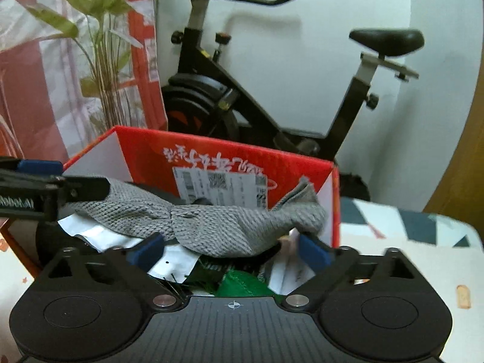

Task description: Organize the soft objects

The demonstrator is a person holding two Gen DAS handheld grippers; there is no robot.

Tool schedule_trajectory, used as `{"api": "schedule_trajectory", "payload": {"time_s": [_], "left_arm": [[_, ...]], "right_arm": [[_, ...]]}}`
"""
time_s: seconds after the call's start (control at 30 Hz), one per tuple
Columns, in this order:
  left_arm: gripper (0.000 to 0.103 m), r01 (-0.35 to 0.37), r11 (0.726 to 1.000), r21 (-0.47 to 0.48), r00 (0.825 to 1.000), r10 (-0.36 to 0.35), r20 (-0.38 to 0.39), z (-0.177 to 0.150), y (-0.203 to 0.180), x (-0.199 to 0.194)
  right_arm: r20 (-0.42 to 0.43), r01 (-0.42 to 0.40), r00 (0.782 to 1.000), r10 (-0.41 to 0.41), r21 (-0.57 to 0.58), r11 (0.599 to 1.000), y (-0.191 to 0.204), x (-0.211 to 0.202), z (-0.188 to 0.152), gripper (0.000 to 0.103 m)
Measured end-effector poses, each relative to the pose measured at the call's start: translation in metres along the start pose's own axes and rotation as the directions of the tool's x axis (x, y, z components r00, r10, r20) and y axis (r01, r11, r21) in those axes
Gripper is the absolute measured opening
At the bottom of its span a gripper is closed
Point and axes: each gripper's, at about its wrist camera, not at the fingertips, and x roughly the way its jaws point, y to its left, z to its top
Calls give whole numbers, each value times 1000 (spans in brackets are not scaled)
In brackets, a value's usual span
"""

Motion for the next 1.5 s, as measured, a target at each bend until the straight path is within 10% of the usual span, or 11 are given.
{"api": "schedule_trajectory", "payload": {"time_s": [0.33, 0.57, 1.5], "left_arm": [[103, -90, 996, 23, 991, 87, 102, 7, -9, -55], [103, -292, 954, 62, 942, 276, 191, 5, -30, -103], [103, -248, 965, -81, 916, 261, 305, -28, -84, -346]], "right_arm": [[101, -1, 995, -10, 101, 995, -24, -55, 6, 103], [179, -11, 984, -15, 145, 989, -28, -101, 14, 103], [430, -120, 901, 63, 108, 987, 29, -365, -22, 103]]}}
